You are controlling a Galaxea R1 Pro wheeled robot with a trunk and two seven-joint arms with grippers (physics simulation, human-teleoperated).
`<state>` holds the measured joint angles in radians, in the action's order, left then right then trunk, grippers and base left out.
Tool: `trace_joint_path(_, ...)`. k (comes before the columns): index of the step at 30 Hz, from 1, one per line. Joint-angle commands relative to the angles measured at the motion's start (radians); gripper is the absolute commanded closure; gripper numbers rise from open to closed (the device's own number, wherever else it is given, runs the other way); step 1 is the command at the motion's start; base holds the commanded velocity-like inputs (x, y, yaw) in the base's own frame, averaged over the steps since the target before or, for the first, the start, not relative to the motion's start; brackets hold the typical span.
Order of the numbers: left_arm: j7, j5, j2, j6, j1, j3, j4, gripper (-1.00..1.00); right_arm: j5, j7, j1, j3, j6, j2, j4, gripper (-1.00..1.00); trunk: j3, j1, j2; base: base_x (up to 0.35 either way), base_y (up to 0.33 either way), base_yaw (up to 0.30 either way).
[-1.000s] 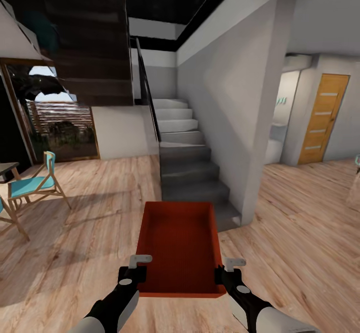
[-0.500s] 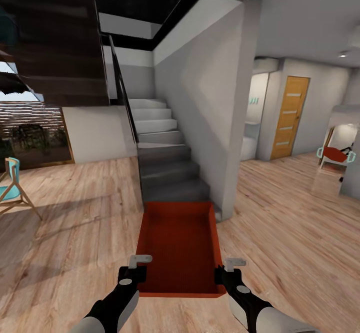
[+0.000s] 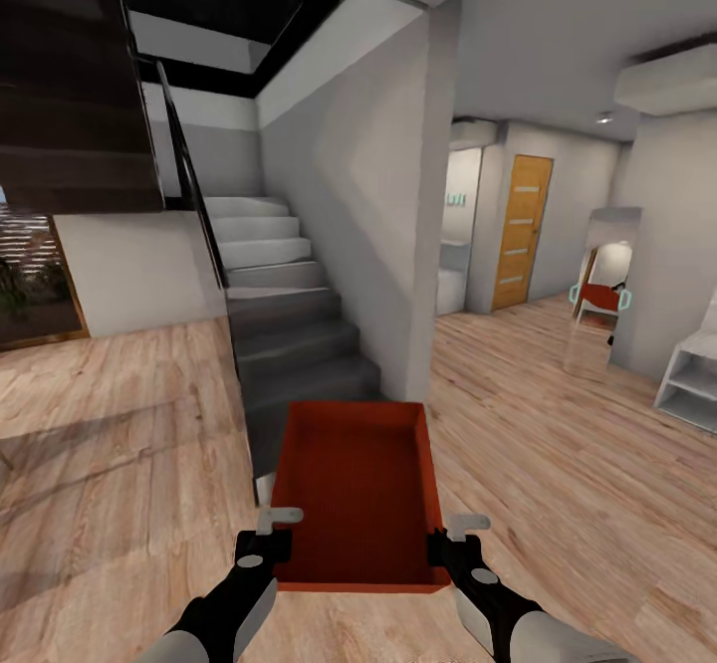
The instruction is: Move the two storage containers from the living room to the garage. In the garage, place one container on the floor and stack the other container on top of it (either order is fine).
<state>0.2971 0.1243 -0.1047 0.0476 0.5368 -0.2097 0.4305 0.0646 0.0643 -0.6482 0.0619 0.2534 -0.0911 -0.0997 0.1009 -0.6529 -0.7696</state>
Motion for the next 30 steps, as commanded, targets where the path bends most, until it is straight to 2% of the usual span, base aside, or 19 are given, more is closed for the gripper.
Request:
trace_joint_path(1, 0.013, 0.069, 0.002, 0.006, 0.002, 0.002, 0.006, 1.00, 0.012, 0.000, -0.001, -0.010, 0.004, 0.001, 0.002, 1.00, 0.002, 0.000, -0.001, 0.000, 0.000, -0.281)
trace_joint_path(30, 0.013, 0.067, 0.002, 0.005, 0.002, 0.004, 0.008, 1.00, 0.012, 0.000, -0.001, -0.010, 0.004, 0.002, 0.002, 1.00, 0.002, 0.000, -0.001, 0.000, 0.000, -0.281)
